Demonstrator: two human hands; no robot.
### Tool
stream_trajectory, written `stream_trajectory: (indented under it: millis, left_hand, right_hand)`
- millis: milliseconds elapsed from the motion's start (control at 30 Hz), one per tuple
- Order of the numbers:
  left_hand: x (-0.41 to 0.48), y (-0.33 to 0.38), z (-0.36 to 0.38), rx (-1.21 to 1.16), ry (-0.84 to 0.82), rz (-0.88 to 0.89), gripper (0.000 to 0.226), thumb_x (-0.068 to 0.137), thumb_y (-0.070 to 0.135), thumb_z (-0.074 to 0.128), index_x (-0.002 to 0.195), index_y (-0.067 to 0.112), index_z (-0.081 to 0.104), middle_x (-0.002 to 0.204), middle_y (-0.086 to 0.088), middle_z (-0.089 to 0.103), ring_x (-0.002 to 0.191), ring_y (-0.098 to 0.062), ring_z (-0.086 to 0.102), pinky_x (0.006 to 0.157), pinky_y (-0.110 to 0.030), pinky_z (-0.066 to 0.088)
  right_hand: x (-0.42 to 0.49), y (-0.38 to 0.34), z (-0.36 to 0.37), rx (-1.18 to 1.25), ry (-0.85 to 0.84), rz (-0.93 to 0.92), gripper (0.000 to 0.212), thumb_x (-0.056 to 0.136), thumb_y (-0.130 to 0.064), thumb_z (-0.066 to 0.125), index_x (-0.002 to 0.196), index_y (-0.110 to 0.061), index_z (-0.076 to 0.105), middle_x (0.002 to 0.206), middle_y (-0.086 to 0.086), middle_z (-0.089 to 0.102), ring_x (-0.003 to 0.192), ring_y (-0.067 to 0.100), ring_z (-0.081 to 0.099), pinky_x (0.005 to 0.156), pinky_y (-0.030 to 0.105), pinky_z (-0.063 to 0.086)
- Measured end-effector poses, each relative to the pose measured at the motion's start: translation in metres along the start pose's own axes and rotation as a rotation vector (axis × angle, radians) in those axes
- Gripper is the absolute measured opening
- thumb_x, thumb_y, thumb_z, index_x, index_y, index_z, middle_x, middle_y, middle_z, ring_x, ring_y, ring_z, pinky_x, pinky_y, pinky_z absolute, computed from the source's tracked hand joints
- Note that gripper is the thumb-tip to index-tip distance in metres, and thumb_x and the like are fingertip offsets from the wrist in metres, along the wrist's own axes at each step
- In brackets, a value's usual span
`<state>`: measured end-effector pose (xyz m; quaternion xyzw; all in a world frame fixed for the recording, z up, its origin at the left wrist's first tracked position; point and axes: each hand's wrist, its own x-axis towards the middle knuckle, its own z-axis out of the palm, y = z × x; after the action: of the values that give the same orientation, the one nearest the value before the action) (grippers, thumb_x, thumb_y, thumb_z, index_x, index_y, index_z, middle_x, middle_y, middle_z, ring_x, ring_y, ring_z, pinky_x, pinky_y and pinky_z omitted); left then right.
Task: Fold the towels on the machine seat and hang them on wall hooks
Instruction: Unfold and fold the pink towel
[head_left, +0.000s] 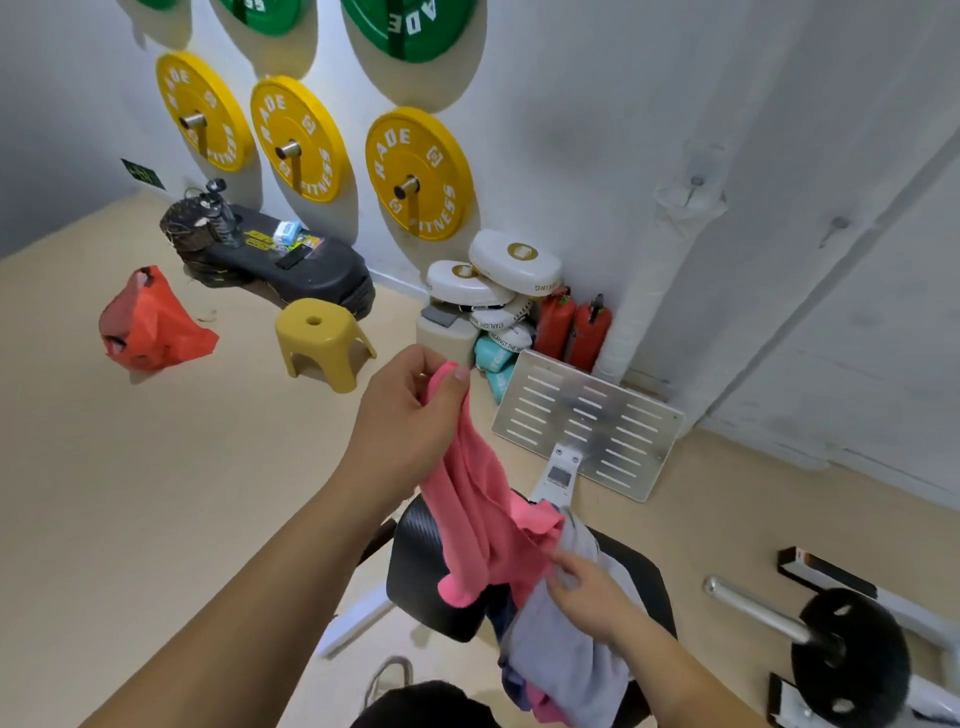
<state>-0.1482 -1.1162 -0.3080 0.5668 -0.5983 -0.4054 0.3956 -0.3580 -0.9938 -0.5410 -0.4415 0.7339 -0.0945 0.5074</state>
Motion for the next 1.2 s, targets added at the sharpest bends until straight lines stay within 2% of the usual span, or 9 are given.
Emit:
stream_trajectory:
  millis: [233,333,433,533,600,733,867,1067,1200]
  left_hand:
    - [0.037,-0.035,-0.015,0.267,-0.307,-0.137,0.020,0.095,0.026,0.059,0.086,0.009,0.062,0.074,-0.003,0.062,0.068,-0.018,0.055,0.063,-0.033,0.045]
    - [0.054,-0.051,-0.036,0.421,-0.448,-0.154,0.018,0.092,0.024,0.058,0.082,0.010,0.062,0.070,0.001,0.061,0.064,-0.019,0.054,0.060,-0.031,0.044]
    - [0.078,-0.065,-0.065,0.630,-0.507,-0.103,0.018,0.094,0.028,0.057,0.079,0.017,0.060,0.075,0.005,0.064,0.069,-0.017,0.059,0.055,-0.027,0.044]
    - [0.094,-0.073,-0.074,0.689,-0.588,-0.013,0.017,0.093,0.030,0.060,0.078,0.021,0.060,0.079,0.006,0.064,0.074,-0.012,0.058,0.059,-0.026,0.043]
    - [0.093,-0.077,-0.072,0.603,-0.662,0.025,0.015,0.092,0.028,0.062,0.079,0.020,0.063,0.081,0.005,0.067,0.076,-0.010,0.060,0.061,-0.023,0.043]
    - [0.089,-0.074,-0.079,0.431,-0.893,0.073,0.010,0.096,0.022,0.064,0.089,0.020,0.071,0.077,0.013,0.066,0.066,0.006,0.059,0.058,-0.007,0.041]
    - [0.094,-0.047,-0.096,0.307,-0.938,0.177,0.009,0.096,0.019,0.068,0.095,0.015,0.077,0.075,0.008,0.066,0.057,0.006,0.056,0.049,-0.005,0.041]
    - [0.098,0.003,-0.116,0.195,-0.797,0.293,0.006,0.093,0.029,0.071,0.091,0.027,0.077,0.076,-0.003,0.069,0.049,-0.016,0.054,0.034,-0.035,0.046]
    - [0.101,0.027,-0.118,0.373,-0.924,0.400,0.008,0.087,0.023,0.078,0.092,0.018,0.073,0.069,0.009,0.062,0.052,0.000,0.048,0.047,-0.018,0.043]
  right_hand:
    - [0.035,-0.032,0.006,-0.165,0.182,0.011,0.048,0.091,-0.033,0.042,0.135,-0.035,0.059,0.143,0.000,0.058,0.123,0.025,0.060,0.102,0.041,0.051]
    - [0.051,-0.055,0.019,-0.150,0.079,-0.056,0.054,0.095,-0.021,0.042,0.146,-0.032,0.051,0.145,-0.004,0.054,0.137,0.021,0.049,0.113,0.035,0.042]
    - [0.061,-0.061,0.039,-0.207,-0.016,-0.027,0.058,0.093,-0.020,0.041,0.149,-0.033,0.046,0.143,-0.002,0.057,0.128,0.019,0.054,0.108,0.034,0.044]
    - [0.061,-0.064,0.050,-0.287,-0.017,0.110,0.035,0.098,-0.023,0.041,0.129,-0.029,0.056,0.128,0.008,0.067,0.108,0.025,0.063,0.091,0.033,0.049]
    - [0.055,-0.080,0.049,-0.273,0.046,0.163,0.023,0.102,-0.025,0.044,0.121,-0.026,0.056,0.128,0.012,0.066,0.117,0.030,0.062,0.098,0.034,0.047]
    - [0.022,-0.155,0.024,0.164,0.073,-0.096,0.053,0.097,-0.006,0.062,0.147,-0.014,0.049,0.142,-0.007,0.055,0.134,0.011,0.051,0.103,0.003,0.034]
    - [-0.036,-0.234,-0.005,0.370,-0.004,-0.363,0.046,0.087,0.004,0.074,0.128,-0.015,0.067,0.123,-0.002,0.074,0.119,0.008,0.067,0.104,0.017,0.049]
    - [-0.097,-0.267,-0.018,0.387,0.418,-0.499,0.017,0.095,-0.010,0.068,0.094,-0.025,0.077,0.088,0.014,0.074,0.083,0.031,0.071,0.081,0.048,0.058]
    - [-0.115,-0.274,-0.041,0.339,0.686,-0.504,0.033,0.096,-0.003,0.054,0.089,-0.031,0.068,0.082,-0.003,0.070,0.077,0.007,0.061,0.071,0.030,0.049]
